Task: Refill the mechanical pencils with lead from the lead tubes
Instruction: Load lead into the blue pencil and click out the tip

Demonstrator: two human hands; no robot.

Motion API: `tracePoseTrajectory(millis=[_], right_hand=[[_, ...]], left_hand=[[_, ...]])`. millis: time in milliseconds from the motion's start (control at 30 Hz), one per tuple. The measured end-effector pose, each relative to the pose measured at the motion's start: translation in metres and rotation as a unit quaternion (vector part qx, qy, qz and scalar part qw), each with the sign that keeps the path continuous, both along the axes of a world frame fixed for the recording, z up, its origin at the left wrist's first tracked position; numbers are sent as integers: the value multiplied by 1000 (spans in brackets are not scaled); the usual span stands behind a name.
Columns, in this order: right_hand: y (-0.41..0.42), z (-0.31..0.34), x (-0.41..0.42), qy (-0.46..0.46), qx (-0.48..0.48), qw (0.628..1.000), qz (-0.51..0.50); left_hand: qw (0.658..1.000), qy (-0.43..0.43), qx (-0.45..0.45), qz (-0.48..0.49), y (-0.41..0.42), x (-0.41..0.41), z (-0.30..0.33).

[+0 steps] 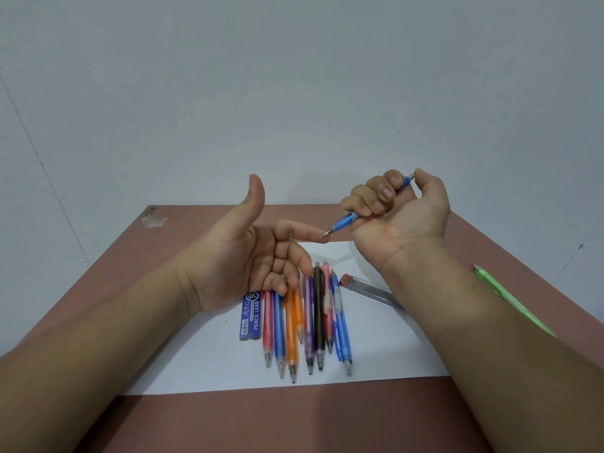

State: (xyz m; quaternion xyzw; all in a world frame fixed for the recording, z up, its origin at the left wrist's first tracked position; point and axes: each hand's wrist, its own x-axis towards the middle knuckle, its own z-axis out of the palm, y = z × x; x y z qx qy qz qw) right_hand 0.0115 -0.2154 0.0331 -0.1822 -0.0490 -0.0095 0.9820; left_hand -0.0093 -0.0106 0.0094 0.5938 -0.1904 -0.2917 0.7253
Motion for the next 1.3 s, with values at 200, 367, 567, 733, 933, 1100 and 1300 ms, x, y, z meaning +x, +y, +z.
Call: tracePoseTrajectory(millis=[200, 367, 567, 733, 933, 1100, 1300], right_hand=[[-1, 1, 0, -6, -1, 1000, -1], [-2, 0, 1, -9, -8, 1000, -1], [0, 0, 0, -10, -10, 1000, -2], [0, 0, 0, -9, -6, 1000, 0], [-1, 1, 0, -8, 0, 1000, 1], [-2, 1, 0, -8, -2, 1000, -3], [-1, 1, 0, -8, -5, 1000, -6]], left_hand=[[1000, 1, -4, 1, 0, 0, 0], [1000, 3, -5, -1, 0, 0, -1], [1000, 5, -6, -2, 0, 0, 0], [1000, 3, -5, 0, -1, 0, 0], [1000, 0, -5, 0, -1, 0, 0], [1000, -2, -4, -2, -1, -1, 1], [1000, -8, -2, 3, -1, 0, -1]])
